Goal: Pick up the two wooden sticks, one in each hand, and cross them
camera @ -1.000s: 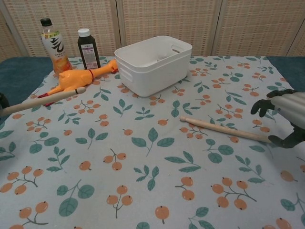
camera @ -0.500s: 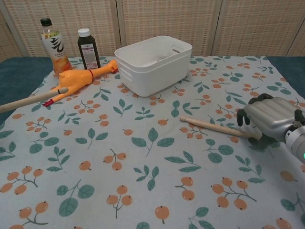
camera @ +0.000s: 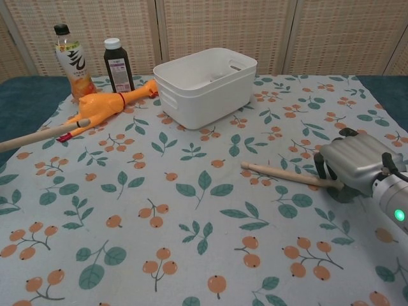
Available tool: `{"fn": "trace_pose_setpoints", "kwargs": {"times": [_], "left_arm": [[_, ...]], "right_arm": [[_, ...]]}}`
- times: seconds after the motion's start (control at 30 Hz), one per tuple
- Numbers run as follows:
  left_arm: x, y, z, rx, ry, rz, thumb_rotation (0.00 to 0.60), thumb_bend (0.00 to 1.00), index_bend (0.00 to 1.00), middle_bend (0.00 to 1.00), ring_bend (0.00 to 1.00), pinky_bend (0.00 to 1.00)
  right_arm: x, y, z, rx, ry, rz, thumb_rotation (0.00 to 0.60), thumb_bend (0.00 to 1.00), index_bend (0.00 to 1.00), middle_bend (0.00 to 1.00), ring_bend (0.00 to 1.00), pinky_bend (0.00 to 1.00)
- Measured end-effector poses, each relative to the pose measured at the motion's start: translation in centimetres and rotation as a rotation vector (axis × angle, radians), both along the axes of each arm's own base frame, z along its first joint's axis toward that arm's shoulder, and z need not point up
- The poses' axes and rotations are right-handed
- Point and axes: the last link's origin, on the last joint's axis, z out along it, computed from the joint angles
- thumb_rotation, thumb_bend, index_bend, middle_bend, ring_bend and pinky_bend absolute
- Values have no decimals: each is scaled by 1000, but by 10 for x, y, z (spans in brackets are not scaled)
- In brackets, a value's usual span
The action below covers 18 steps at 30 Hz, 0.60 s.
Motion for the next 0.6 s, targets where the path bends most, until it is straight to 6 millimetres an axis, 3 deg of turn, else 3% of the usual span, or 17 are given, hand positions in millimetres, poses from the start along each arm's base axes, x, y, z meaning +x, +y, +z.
{"fn": "trace_pose_setpoints", "kwargs": {"times": [0.13,0.27,0.5,0.6], "left_arm": [[0,0,0,0,2,1,600,602,802,867,517,189],[-1,1,-1,-1,7,2,600,603,802,868,517,189],[-3,2,-1,1,14,9,600,604,802,868,517,189],[-5,3,0,6,19,16,600,603,802,868,517,189]], "right_arm": [[-2,0,0,5,17,-9,600,323,511,479,200,0],[-3,-1,0,5,19,-12,600,323,581,571,293,0],[-5,-1,1,-4,29,0,600,371,902,815,524,42],[-4,-1,3,-14,16,11,600,406,972,865,565,75]]}}
